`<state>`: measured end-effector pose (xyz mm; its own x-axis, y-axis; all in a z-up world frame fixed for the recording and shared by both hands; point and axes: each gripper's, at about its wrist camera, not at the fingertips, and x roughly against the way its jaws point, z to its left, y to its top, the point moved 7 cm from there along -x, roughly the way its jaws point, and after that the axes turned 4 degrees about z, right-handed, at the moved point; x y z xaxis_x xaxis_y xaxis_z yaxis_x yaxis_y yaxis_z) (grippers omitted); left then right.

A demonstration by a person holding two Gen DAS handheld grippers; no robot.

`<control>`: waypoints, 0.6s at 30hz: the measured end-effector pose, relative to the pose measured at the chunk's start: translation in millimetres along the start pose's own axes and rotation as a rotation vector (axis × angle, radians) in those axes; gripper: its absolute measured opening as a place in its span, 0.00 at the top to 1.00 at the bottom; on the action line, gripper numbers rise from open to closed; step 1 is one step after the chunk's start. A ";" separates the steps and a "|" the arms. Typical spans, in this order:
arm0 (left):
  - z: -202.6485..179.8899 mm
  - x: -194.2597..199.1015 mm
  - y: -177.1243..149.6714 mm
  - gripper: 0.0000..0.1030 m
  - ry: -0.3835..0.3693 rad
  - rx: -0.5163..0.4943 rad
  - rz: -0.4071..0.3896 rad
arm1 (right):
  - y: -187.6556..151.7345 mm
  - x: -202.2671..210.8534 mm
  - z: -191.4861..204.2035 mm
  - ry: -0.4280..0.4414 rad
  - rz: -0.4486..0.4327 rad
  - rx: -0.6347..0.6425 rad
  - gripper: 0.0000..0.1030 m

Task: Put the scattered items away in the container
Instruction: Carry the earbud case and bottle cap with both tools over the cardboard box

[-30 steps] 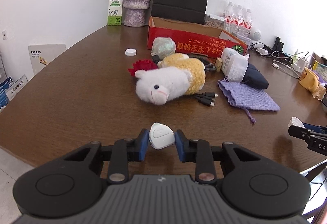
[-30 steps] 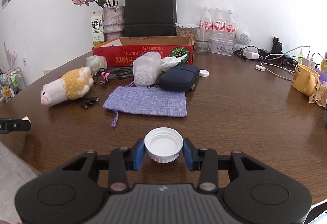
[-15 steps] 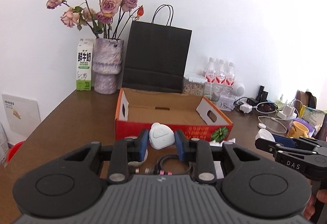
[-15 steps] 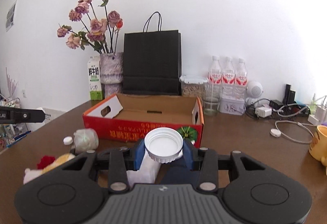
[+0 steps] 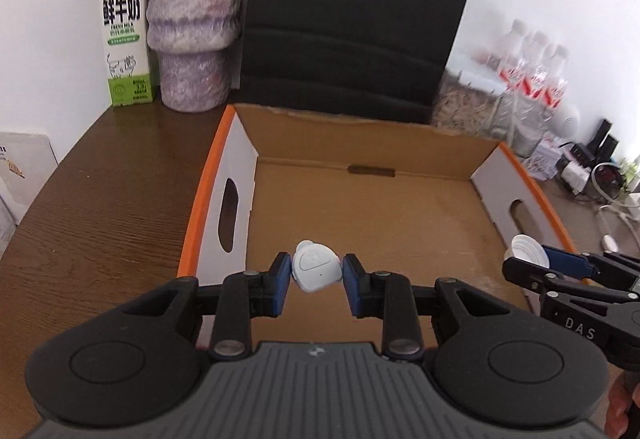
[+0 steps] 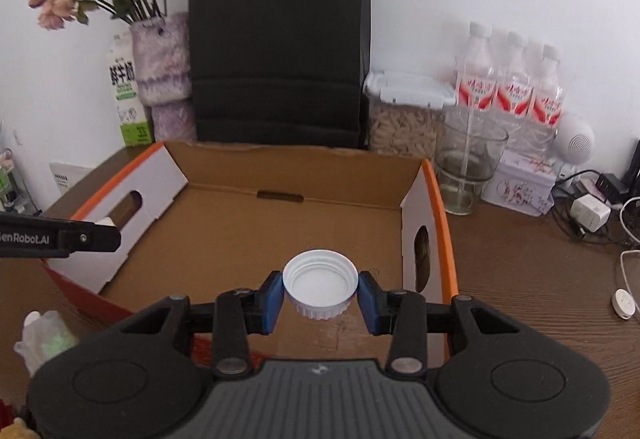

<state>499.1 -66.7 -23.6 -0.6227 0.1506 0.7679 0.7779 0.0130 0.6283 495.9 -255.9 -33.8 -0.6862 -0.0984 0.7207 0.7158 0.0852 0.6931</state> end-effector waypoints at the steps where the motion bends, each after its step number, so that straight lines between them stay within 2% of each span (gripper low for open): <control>1: 1.6 -10.2 -0.7 0.72 0.017 -0.005 0.013 | -2.1 -12.1 -2.7 0.002 0.022 -0.007 0.62; 3: 5.6 -30.1 -5.3 0.72 0.045 -0.022 0.056 | -6.9 -29.0 -5.8 0.015 0.073 -0.019 0.62; 6: 5.7 -41.5 -17.5 0.72 0.020 -0.041 0.112 | -18.1 -34.9 -8.4 0.058 0.107 -0.058 0.62; 12: 0.1 -31.2 -40.9 0.72 -0.005 -0.084 0.139 | -36.6 -21.8 -7.0 0.110 0.148 -0.087 0.62; 18: -3.6 -12.3 -58.8 0.72 -0.009 -0.101 0.152 | -53.3 -2.0 -2.2 0.114 0.154 -0.079 0.62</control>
<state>460.8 -72.9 -69.5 -0.4976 0.1522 0.8540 0.8501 -0.1102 0.5149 459.4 -262.5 -72.2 -0.5522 -0.2020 0.8089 0.8220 0.0301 0.5687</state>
